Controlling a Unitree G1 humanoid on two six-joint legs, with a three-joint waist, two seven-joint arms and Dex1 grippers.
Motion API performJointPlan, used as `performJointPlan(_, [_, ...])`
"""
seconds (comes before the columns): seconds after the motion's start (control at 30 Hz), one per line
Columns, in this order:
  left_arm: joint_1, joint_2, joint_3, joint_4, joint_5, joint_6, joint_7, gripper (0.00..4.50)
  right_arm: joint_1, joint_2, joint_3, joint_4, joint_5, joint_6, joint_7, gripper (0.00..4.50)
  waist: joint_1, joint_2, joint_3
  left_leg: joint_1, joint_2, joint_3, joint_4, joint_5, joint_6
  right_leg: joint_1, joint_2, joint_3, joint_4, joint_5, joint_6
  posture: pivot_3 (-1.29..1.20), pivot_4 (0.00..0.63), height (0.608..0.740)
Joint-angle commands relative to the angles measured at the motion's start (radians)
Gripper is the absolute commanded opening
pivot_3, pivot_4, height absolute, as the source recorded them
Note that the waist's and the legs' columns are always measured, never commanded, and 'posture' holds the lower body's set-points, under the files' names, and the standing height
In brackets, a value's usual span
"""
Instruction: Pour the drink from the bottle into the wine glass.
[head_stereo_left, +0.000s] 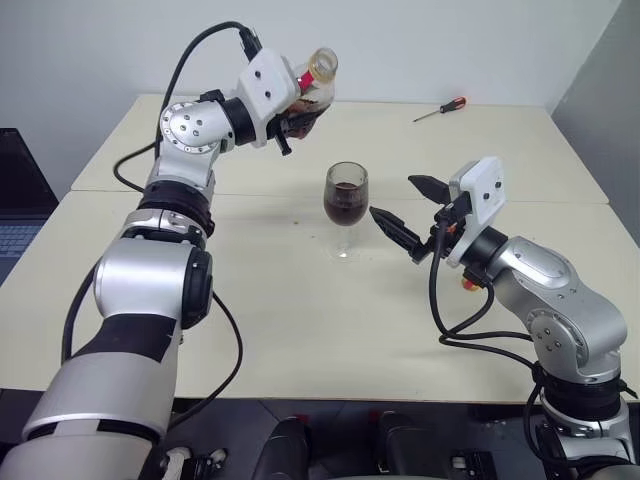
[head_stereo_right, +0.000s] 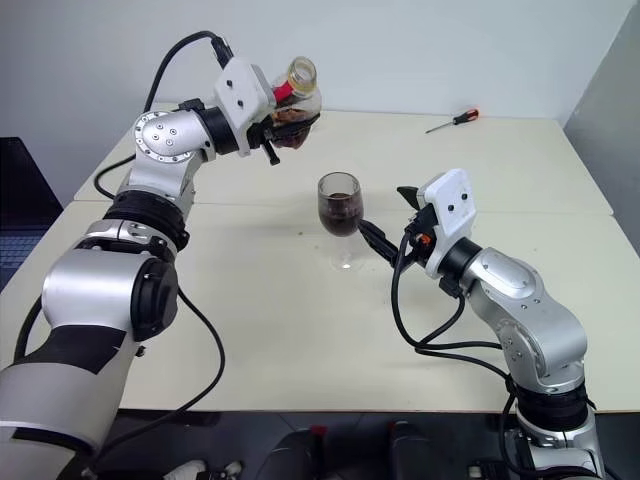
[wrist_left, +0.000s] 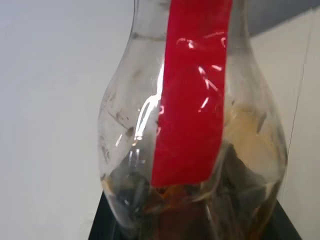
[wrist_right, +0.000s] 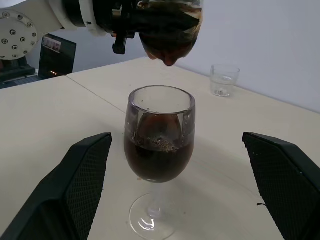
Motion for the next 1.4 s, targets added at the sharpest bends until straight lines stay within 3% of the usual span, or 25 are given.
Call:
performJointPlan(0.03, [-0.007,-0.012,0.081,-0.064,-0.100,0.109,0.014,1.16,-0.006,-0.005,-0.016,-0.034,0.007,-0.016,0.003,4.50,-0.003,0.000,0.000,0.000,0.000,0.000,0.000,0.000,0.000,0.000,0.000,0.000,0.000,0.000,0.000,0.00,0.150,0.740])
performJointPlan(0.37, [0.091,0.005,0.188,-0.157,-0.173,0.245,0.257,1.16,0.097,-0.024,-0.013,-0.104,0.031,-0.060,0.073,4.50,-0.004,0.000,0.000,0.001,0.001,-0.002,0.000,0.000,0.000,0.000,0.000,0.001,0.000,0.000,0.000,0.00,0.150,0.740])
performJointPlan(0.63, [0.360,0.073,0.234,-0.285,-0.173,0.230,0.438,1.16,0.341,-0.112,-0.019,-0.233,0.058,-0.208,0.232,4.50,-0.001,0.000,0.000,0.002,0.001,-0.003,-0.001,0.000,0.000,0.000,-0.003,0.002,0.001,0.000,0.000,0.00,0.150,0.740])
performJointPlan(0.87, [0.569,0.060,0.254,-0.343,-0.184,0.205,0.482,1.16,0.468,-0.130,-0.033,-0.282,0.080,-0.281,0.272,4.50,0.013,-0.004,-0.003,0.003,0.000,-0.002,0.000,0.000,0.000,0.002,-0.003,0.002,0.000,0.000,0.000,0.00,0.150,0.740])
performJointPlan(1.4, [0.586,0.008,0.244,-0.329,-0.193,0.177,0.525,1.16,0.434,-0.135,-0.033,-0.261,0.089,-0.270,0.210,4.50,0.014,-0.007,-0.004,0.004,0.000,-0.002,0.001,0.000,0.000,0.003,-0.003,0.001,0.000,0.000,0.000,0.00,0.150,0.740])
